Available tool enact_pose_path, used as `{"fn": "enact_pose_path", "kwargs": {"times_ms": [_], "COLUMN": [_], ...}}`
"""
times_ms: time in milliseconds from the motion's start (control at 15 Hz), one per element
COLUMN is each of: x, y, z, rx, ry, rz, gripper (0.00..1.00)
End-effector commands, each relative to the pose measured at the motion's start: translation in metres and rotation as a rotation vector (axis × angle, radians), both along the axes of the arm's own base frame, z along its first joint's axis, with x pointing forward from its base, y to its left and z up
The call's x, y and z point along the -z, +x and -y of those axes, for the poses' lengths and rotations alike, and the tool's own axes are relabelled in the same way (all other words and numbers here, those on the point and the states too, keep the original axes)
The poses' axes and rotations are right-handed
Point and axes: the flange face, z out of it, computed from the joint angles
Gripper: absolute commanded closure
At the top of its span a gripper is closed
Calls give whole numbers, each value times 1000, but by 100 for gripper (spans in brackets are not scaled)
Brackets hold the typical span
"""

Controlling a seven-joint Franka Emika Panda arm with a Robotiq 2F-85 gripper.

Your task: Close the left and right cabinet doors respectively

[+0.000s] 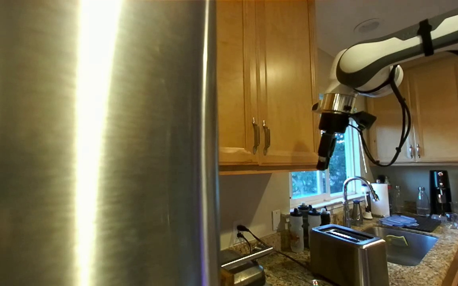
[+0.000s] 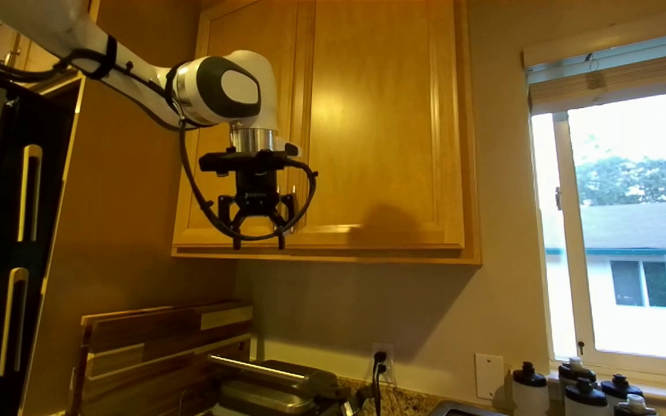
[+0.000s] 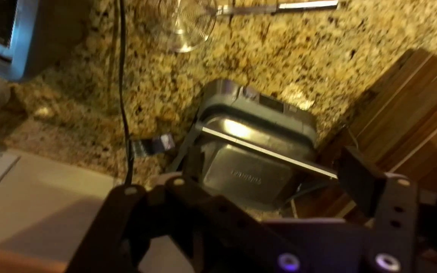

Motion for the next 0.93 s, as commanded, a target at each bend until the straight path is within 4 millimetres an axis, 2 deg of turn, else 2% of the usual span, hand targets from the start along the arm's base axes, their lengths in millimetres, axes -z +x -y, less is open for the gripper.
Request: {"fn": "enact_pose_path", "kwargs": {"times_ms": [0, 267, 333, 867], "x": [33, 60, 51, 55], "y": [-16, -24, -15, -13], "z": [10, 20, 16, 15], "rx": [20, 54, 27, 26], "ry": [-16, -33, -22, -23], "rz": [-209, -321, -283, -290], "gripper": [0, 0, 0, 0]}}
